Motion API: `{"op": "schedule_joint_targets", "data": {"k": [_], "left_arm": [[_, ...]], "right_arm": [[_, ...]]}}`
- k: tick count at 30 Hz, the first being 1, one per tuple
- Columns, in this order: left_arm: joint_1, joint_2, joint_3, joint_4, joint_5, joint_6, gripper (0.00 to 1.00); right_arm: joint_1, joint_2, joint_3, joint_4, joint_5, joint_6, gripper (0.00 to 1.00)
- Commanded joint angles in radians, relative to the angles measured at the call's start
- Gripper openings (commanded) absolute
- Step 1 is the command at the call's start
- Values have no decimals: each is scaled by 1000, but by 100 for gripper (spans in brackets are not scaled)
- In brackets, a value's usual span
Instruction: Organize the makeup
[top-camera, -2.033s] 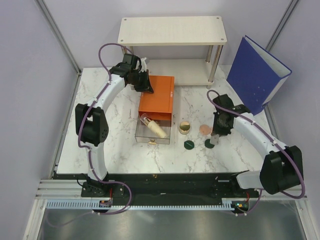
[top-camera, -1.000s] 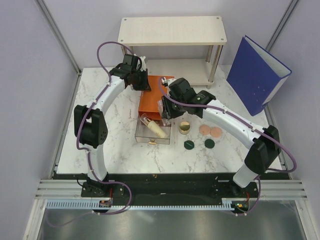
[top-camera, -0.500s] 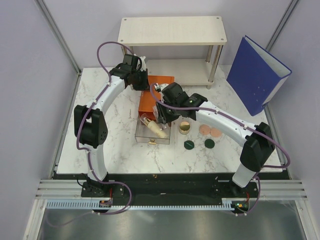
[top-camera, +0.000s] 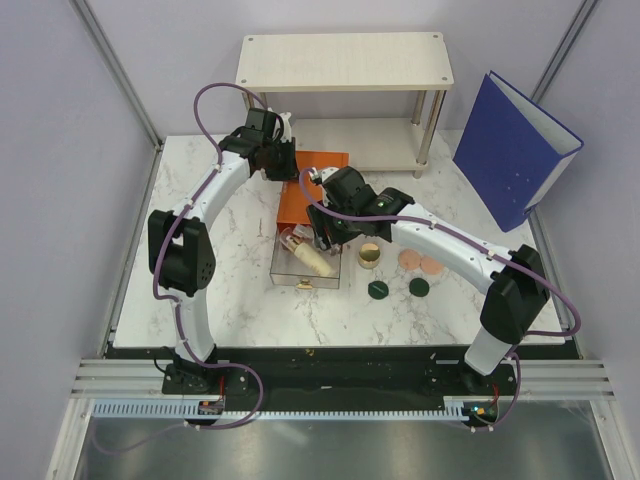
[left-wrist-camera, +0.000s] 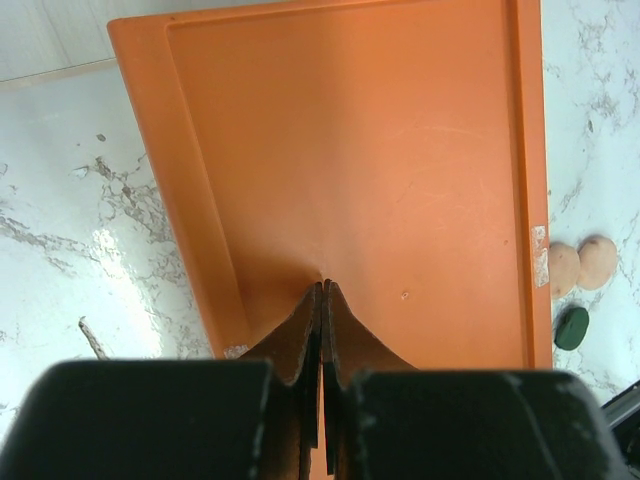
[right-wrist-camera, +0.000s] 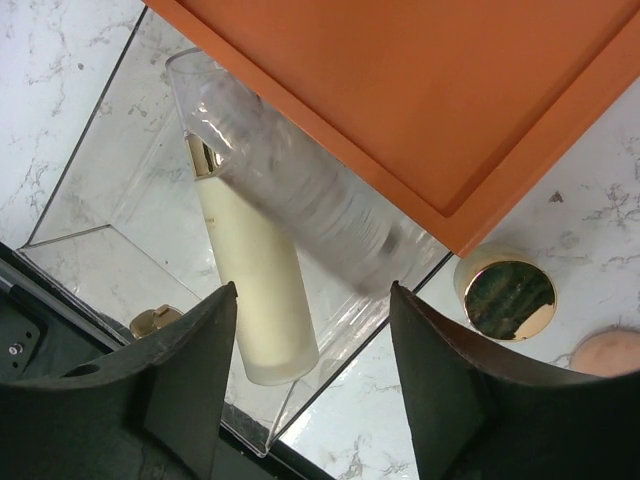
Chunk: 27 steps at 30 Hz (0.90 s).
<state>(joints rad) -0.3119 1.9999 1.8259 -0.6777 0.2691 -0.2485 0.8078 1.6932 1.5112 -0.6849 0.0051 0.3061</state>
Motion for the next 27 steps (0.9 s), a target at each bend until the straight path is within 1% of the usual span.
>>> {"op": "schedule_joint_targets", "data": {"k": [1,7,11,13,14,15,16,17,21,27], "left_arm": [[10,89,-43,-157,-130,78,2],[10,91,-53,-157,-128,80,2],[10,96,-51,-157,-120,75,2],[10,96,-50,-155,-117,75,2],[8,96,-50,-155,-116,77,2],[10,94,-50,-157,-117,77,2],[10,92,-50,-157,-117,77,2],[10,92,-51,-157,-120,80,2],[10,91,-57,-157,-117,81,2],[8,89,-60,-157,-114,78,2]], "right_arm": [[5,-41,21,10,12,-19,70],[10,-43,30,13,3,-24,67],[8,-63,55,10,-4,-30,55],[8,-58,57,12,-45,-36,48],[10,-46,58,13,-50,-39,34],[10,-37,58,16,-60,-41,23],[10,-27,66,18,-62,-41,8],[11,-11,70,22,-59,-39,0],[19,17,87,73,-54,-30,0],[22,105,173,97,-65,-47,0]]}}
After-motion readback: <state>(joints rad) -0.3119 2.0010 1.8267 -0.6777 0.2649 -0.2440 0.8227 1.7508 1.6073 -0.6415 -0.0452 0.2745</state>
